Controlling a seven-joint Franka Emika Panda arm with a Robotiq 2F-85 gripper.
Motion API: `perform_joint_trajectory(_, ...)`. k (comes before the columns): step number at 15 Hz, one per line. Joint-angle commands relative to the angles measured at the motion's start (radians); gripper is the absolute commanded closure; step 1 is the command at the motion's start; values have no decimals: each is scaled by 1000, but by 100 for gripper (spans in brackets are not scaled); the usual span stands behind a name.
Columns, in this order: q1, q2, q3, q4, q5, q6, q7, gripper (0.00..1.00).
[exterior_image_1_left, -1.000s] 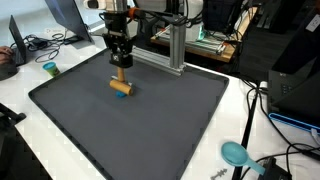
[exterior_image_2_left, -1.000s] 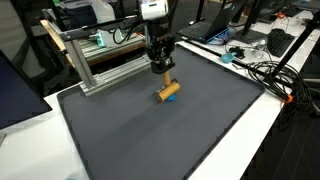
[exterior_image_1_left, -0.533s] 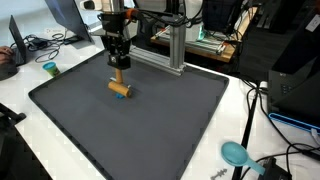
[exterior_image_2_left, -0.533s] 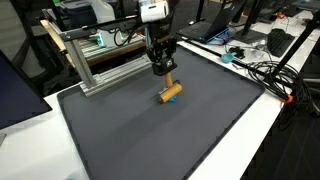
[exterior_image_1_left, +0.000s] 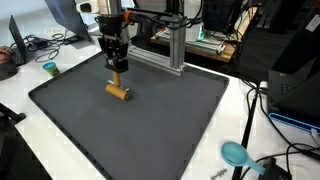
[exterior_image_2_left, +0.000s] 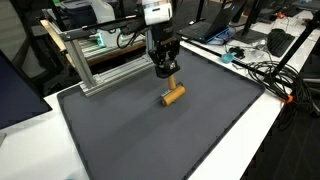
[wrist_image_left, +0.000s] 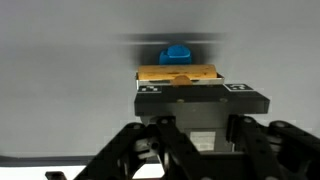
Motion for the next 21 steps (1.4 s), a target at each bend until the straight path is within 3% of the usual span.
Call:
perform_joint_trajectory(1, -8, 56, 22, 24, 22, -15, -4, 78)
perform_joint_trajectory(7, -77, -93, 73, -54, 162, 107, -107, 78)
perform_joint_trajectory(21, -25, -24, 3, -30, 2, -51, -27, 78)
